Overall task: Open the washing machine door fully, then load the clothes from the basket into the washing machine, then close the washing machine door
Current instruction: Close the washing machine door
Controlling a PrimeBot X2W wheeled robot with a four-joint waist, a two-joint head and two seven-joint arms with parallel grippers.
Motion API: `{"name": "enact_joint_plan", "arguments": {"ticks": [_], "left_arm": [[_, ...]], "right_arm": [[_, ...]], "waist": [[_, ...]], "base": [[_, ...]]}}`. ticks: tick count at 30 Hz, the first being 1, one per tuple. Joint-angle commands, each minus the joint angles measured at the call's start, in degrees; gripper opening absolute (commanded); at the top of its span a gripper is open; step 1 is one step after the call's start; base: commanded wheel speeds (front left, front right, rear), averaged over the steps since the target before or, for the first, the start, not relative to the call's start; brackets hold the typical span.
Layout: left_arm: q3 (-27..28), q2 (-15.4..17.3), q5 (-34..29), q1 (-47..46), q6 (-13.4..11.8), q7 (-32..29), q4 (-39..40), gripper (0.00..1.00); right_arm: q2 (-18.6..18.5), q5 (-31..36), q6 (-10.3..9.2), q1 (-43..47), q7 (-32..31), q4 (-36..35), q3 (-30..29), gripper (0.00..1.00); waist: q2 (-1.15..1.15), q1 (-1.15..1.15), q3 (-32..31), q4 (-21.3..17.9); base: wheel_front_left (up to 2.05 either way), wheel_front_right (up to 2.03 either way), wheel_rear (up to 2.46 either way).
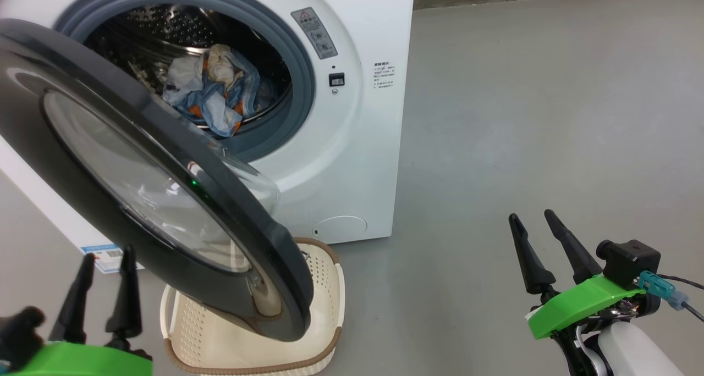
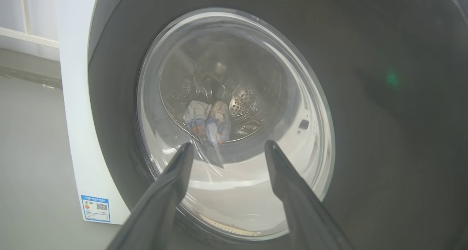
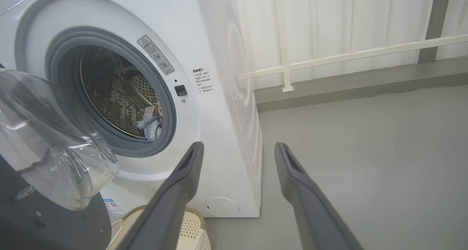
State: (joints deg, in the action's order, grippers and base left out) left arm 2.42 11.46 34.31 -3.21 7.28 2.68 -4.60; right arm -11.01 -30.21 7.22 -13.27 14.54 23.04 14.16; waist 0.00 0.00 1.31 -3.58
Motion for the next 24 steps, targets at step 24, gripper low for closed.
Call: {"name": "enact_joint_plan", "arguments": {"ticks": [24], "left_arm": [[-1.46, -1.26, -9.02, -1.81, -0.95, 11.81, -8.73, 1.00]], "right_arm": [[-1.55, 0.97, 0.26, -1.15, 0.46, -1.60, 0.44, 1.00]], "waist": [[0.00, 0.00, 0.00, 0.71]], "base": [[0.00, 0.00, 0.00]]}}
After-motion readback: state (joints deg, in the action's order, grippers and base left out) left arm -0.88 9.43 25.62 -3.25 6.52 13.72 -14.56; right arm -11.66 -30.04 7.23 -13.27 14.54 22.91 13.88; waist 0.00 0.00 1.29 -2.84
